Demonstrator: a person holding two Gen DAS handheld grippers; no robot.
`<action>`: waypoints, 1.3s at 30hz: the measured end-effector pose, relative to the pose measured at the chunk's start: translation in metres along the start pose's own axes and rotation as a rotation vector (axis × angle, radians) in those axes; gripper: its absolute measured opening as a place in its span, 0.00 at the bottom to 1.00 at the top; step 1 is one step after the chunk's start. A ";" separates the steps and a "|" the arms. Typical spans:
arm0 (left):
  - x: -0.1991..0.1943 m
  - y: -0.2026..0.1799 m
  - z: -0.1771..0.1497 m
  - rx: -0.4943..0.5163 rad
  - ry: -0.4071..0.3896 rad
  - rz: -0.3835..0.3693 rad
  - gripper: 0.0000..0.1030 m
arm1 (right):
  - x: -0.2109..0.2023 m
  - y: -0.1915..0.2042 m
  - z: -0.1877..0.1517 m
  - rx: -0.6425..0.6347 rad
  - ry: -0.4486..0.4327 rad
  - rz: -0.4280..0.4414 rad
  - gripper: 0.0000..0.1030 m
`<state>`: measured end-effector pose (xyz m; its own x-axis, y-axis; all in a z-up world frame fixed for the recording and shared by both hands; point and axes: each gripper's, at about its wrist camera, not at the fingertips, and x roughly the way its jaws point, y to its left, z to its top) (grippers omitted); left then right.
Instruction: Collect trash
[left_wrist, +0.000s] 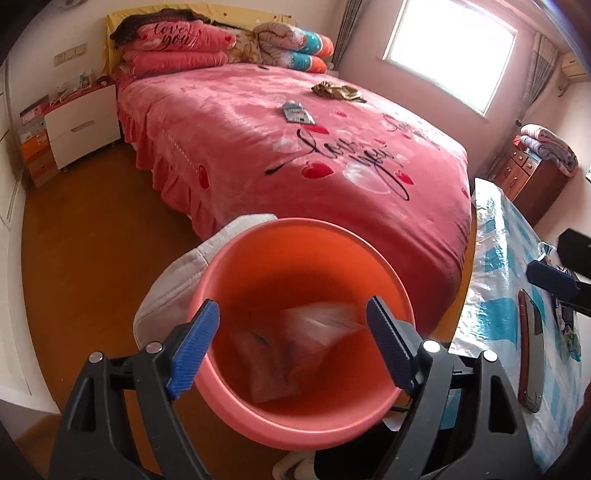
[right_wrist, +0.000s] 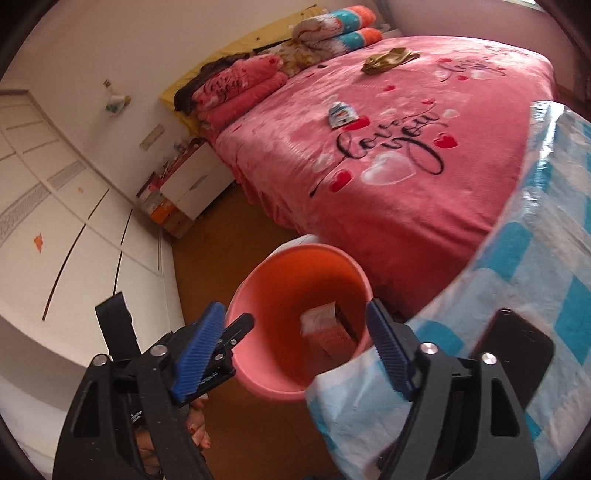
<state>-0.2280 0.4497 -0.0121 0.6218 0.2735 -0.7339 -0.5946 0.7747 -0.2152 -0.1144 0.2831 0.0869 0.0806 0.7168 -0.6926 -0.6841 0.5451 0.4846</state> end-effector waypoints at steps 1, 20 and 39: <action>-0.002 0.000 0.000 0.003 -0.016 -0.002 0.81 | -0.005 -0.002 0.000 0.002 -0.010 -0.008 0.80; -0.044 -0.054 0.006 0.107 -0.136 -0.123 0.82 | -0.075 -0.031 -0.051 -0.044 -0.206 -0.191 0.91; -0.059 -0.156 -0.004 0.304 -0.079 -0.221 0.82 | -0.135 -0.100 -0.098 0.056 -0.319 -0.268 0.91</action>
<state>-0.1739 0.3109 0.0620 0.7626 0.1146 -0.6366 -0.2708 0.9503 -0.1533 -0.1278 0.0889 0.0796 0.4773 0.6399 -0.6022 -0.5681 0.7476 0.3441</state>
